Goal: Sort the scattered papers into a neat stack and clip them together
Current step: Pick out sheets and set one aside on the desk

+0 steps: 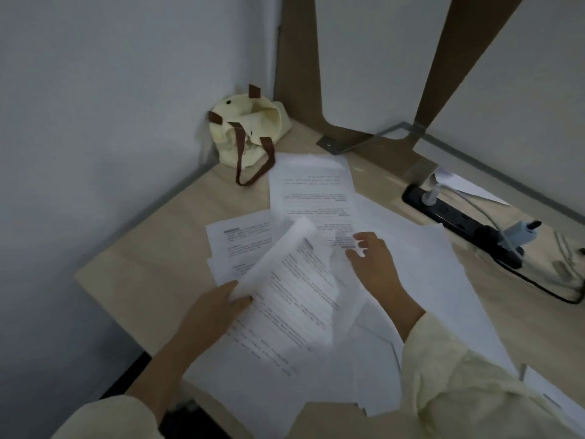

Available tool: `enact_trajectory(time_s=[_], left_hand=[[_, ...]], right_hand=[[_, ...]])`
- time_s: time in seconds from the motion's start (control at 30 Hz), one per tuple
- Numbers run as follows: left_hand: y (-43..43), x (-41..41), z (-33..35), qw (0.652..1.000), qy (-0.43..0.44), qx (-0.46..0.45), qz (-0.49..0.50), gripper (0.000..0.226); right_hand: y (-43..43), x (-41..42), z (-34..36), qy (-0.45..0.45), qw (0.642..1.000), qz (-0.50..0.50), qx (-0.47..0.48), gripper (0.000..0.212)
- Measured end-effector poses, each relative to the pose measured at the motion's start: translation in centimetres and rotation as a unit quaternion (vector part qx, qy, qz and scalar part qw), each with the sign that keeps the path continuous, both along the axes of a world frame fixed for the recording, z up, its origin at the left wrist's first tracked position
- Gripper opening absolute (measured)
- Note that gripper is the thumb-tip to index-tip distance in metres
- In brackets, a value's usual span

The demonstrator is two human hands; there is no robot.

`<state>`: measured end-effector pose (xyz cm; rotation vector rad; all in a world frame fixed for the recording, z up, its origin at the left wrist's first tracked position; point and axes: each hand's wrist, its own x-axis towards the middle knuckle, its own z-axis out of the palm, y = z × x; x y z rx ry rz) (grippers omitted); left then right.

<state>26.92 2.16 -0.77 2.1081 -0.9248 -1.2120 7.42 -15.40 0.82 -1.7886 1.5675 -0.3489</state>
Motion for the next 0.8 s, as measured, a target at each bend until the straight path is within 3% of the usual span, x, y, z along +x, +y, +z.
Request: enact_trajectory(time_s=[0.1,0.2,0.3,0.47,0.57,0.67,0.8], left_hand=[[1.9,1.3,-0.4,0.989,0.032,-0.035,0.141,0.034],[3.1,1.7,-1.2,0.97,0.057,-0.043,0.232,0.032],[3.6,1.5,-1.9,0.955,0.097,-0.038,0.277,0.033],[3.2,0.6,-2.1,0.949,0.11,-0.058,0.29,0.024],[2.7,0.0,-1.9,0.948,0.122,-0.066,0.287,0.019],[2.6,-0.1,-1.8,0.945,0.125,-0.065,0.294,0.019],[2.6,0.2,-1.0,0.932,0.166,-0.073,0.314,0.017]], right_hand=[[-0.1,0.5,-2.0,0.074,0.991,-0.014,0.108,0.041],[0.1,1.0,-3.1,0.111,0.985,-0.056,0.116,0.052],[-0.4,1.5,-3.2,0.096,0.981,-0.104,0.134,0.053],[1.7,1.3,-4.3,0.082,0.975,-0.074,0.194,0.054],[3.7,1.3,-4.3,0.037,0.974,-0.065,0.213,0.041],[5.0,1.3,-4.0,-0.025,0.971,-0.045,0.233,0.005],[6.5,0.4,-2.3,-0.2,0.924,-0.026,0.326,0.014]])
